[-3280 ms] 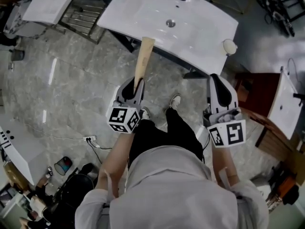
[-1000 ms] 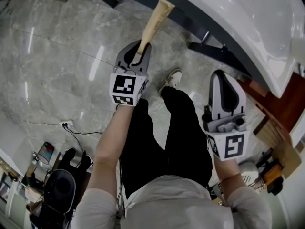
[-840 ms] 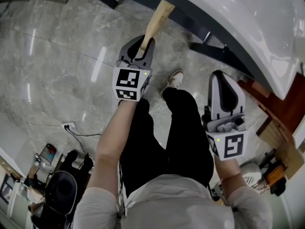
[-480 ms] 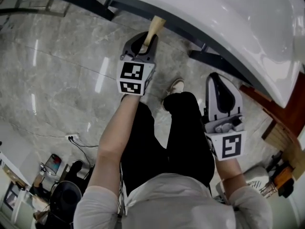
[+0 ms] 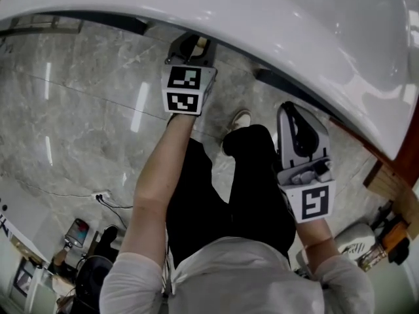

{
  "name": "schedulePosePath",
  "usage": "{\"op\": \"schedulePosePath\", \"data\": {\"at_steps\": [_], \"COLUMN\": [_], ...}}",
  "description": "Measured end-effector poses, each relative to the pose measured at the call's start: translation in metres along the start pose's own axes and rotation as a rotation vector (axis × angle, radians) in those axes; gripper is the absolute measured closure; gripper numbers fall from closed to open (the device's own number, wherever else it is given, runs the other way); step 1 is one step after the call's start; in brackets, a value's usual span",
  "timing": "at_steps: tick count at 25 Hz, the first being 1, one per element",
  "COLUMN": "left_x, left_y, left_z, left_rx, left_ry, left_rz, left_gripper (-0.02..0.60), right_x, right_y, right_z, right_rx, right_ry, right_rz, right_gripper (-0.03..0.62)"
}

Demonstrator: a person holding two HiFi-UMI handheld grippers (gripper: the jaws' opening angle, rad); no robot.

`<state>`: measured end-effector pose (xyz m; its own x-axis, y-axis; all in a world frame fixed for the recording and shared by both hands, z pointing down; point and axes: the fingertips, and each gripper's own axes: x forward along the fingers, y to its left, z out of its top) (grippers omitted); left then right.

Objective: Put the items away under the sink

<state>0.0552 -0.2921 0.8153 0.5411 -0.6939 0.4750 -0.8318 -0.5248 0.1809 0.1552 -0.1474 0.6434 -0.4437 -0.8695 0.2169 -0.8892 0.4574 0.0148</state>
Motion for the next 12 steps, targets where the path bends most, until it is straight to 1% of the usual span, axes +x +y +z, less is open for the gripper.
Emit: {"op": "schedulePosePath", "data": {"at_steps": [5, 8, 12], "left_x": [0.029, 0.041, 0.053], "left_y": [0.0, 0.003, 0.004], "left_z": [0.007, 0.007, 0.014], "left_rx": [0.016, 0.005, 0.004], "left_ry": [0.007, 0.012, -0.016], "left_rz": [0.014, 0.02, 0.023], "left_gripper": [0.497, 0.497, 0.494], "right_x": [0.001, 0.003, 0.004], "right_y": [-0.004, -0.005, -0.011], "right_z": [-0.007, -0.009, -0.011], "right_rx": [-0.011, -0.035, -0.044], "right_ry": [0.022, 0.033, 0.041], "right_rz": [0.005, 0.006, -0.012], "right_gripper": [0.553, 0.552, 0.553]}}
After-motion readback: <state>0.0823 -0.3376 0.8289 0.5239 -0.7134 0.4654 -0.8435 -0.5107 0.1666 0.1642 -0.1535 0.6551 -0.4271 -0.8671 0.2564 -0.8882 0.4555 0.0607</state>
